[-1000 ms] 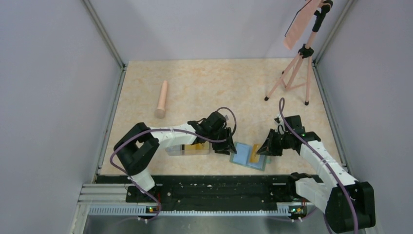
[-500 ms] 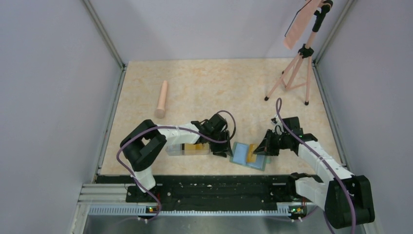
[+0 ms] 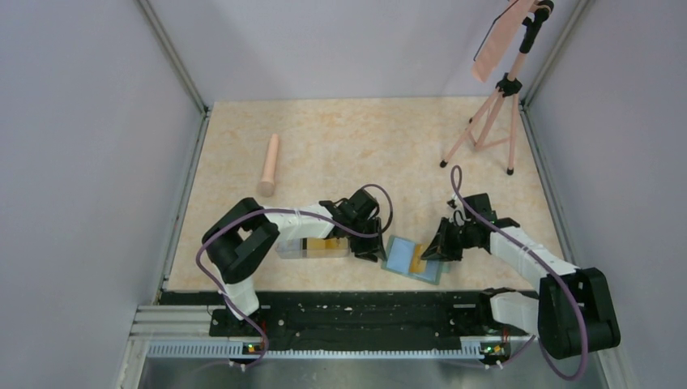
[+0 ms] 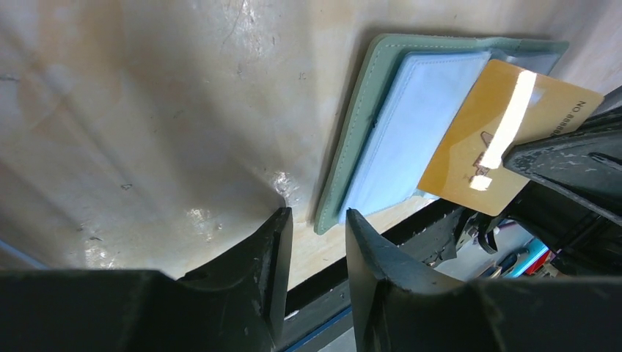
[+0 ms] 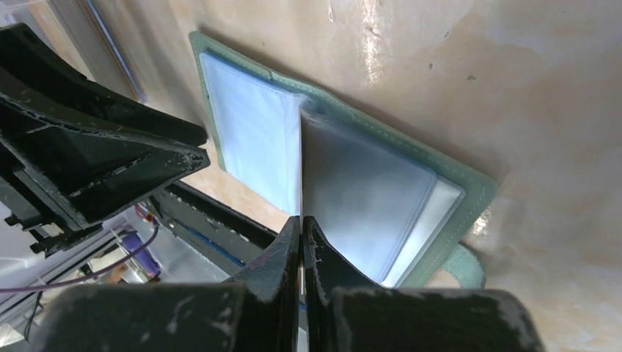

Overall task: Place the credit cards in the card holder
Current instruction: Insert the credit card into the card holder.

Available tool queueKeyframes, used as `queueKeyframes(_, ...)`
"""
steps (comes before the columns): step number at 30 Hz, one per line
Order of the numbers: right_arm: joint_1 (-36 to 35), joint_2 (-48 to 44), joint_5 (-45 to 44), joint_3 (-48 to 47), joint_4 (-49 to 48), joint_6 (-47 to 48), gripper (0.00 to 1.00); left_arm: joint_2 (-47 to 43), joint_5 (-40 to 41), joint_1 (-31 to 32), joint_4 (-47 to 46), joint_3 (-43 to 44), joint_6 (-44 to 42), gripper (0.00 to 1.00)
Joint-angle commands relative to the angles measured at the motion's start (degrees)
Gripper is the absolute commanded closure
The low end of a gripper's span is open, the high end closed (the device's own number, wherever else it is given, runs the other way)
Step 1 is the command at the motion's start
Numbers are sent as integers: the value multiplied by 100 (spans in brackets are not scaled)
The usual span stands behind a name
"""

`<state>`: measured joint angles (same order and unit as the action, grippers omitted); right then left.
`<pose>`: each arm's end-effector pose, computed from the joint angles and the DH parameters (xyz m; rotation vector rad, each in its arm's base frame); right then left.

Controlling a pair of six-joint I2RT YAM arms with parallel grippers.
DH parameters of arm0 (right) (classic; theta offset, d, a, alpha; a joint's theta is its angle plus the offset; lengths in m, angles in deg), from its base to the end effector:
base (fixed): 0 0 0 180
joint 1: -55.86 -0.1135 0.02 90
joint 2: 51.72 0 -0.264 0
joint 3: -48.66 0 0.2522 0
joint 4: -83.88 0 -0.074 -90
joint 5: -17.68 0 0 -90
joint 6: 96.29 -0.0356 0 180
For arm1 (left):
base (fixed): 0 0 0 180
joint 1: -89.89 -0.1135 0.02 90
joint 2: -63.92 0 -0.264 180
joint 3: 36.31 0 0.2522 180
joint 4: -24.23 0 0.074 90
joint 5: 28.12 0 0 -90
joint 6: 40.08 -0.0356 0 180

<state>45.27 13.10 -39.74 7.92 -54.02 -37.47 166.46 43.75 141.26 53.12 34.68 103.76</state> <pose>0.1733 0.0519 0.1544 0.3303 2.7829 0.9740 0.2070 -0.2768 0.1454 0.0604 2.9421 -0.9012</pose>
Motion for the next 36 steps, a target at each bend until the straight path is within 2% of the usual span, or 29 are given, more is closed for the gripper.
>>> queueKeyframes(1, -192, 243, -36, 53, -392, -64, 100, 129, 127, 13, 73, 153, -93, 62)
queueKeyframes(3, -228, 312, 136, 116, -649, -96, 100, 152, 110, 13, 101, 165, -103, 63)
queueKeyframes(6, -269, 351, 359, 72, -890, -93, 100, 192, 105, 13, 224, 181, -135, 73)
queueKeyframes(9, -286, 383, 477, -39, -1063, -35, 100, 222, 146, 13, 366, 185, -165, 78)
queueKeyframes(21, -430, 1504, 995, -433, -1429, 324, 100, -91, 314, 26, 522, -54, 13, 90)
queueKeyframes(28, -690, 1939, 1246, -729, -1580, 371, 100, -387, 468, 58, 598, -220, 115, 91)
queueKeyframes(36, -742, 1948, 893, -928, -1176, 573, 100, -445, 733, 57, 860, -156, 49, 86)
